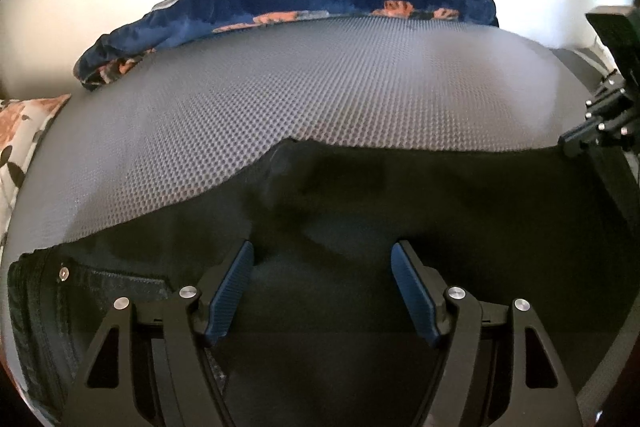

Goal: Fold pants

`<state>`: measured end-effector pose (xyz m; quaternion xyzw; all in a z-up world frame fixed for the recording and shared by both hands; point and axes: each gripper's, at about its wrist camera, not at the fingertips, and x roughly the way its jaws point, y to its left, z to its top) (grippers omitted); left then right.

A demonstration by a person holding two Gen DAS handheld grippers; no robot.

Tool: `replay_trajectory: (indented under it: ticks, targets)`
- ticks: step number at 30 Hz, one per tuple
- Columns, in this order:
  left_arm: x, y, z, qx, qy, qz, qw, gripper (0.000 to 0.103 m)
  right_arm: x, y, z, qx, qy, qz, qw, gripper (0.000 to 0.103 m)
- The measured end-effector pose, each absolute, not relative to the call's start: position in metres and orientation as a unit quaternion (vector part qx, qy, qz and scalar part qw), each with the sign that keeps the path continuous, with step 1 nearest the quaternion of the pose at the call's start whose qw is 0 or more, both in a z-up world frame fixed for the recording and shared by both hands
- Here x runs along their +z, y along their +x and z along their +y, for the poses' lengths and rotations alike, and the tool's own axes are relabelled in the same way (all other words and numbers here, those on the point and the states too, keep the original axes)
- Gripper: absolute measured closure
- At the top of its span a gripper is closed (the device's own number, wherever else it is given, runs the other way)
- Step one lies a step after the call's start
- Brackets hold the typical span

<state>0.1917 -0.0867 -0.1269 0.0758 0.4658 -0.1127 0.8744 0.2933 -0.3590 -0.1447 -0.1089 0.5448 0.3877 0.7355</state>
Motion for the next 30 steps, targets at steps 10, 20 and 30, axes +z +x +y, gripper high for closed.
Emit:
replay_trajectory:
  ticks: [10, 20, 30]
  targets:
    - [-0.116, 0.206, -0.107, -0.151, 0.066, 0.422, 0.892, 0.031, -0.165, 0.295, -0.346, 0.270, -0.115, 0.537, 0.791, 0.103]
    - [-0.139, 0.236, -0.115, -0.145, 0.113, 0.422, 0.888, 0.031, -0.139, 0.268, -0.364, 0.135, -0.025, 0.499, 0.855, 0.085]
    - [-0.098, 0.188, -0.112, -0.223, 0.070, 0.407, 0.883, 0.031, -0.146, 0.188, -0.451, -0.074, 0.029, 0.499, 0.863, 0.080]
